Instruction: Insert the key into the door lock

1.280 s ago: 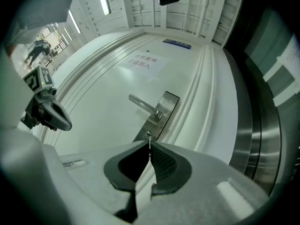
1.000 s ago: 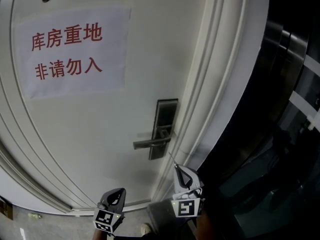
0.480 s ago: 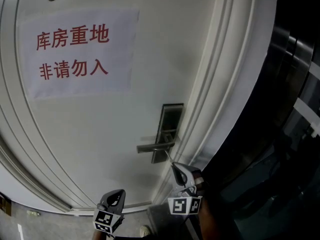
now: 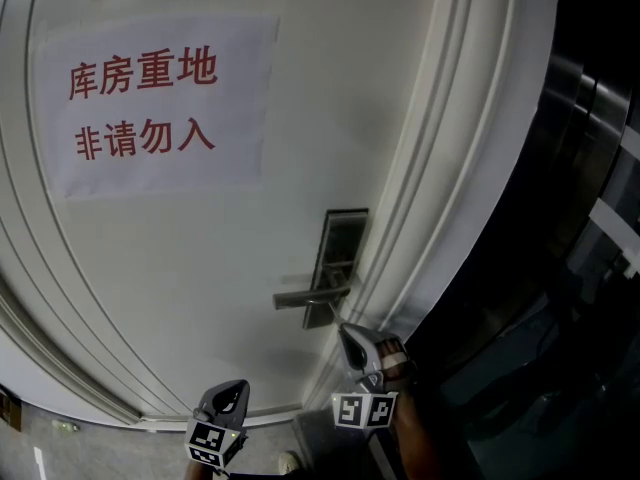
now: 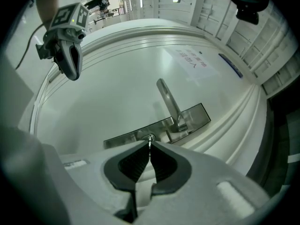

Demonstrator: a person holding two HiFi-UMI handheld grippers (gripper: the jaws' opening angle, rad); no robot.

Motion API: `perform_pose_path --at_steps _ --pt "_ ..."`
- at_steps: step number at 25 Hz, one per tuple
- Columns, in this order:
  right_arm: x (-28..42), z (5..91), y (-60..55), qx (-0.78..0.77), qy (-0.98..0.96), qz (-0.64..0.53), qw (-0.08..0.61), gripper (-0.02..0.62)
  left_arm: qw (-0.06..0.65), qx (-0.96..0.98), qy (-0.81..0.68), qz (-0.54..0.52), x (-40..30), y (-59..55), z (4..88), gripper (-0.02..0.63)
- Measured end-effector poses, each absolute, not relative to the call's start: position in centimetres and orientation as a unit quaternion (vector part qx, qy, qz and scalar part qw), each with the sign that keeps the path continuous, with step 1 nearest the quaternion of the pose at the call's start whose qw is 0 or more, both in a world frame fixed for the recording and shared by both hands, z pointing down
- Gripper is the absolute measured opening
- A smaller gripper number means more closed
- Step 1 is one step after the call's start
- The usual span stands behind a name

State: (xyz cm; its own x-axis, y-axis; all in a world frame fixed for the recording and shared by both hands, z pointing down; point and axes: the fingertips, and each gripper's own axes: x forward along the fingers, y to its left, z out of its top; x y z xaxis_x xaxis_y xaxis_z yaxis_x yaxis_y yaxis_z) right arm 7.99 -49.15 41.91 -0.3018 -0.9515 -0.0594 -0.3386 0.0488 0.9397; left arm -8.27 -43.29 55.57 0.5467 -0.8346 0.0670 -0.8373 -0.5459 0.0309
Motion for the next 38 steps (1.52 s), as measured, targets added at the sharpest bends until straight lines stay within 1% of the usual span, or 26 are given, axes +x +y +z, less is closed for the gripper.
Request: perform_pose_path --at_steps 16,38 --pt "7.7 42.2 -50.2 0.490 -0.634 -0.491 0.342 0.011 0.033 0.876 -0.480 0.019 -8.8 -43.7 55.8 0.002" --pt "7.4 42.4 -50.9 0.459 -0.561 -0.545 0.421 0.011 0.040 0.876 -0.481 0.013 -9.3 -43.9 56.2 0.002"
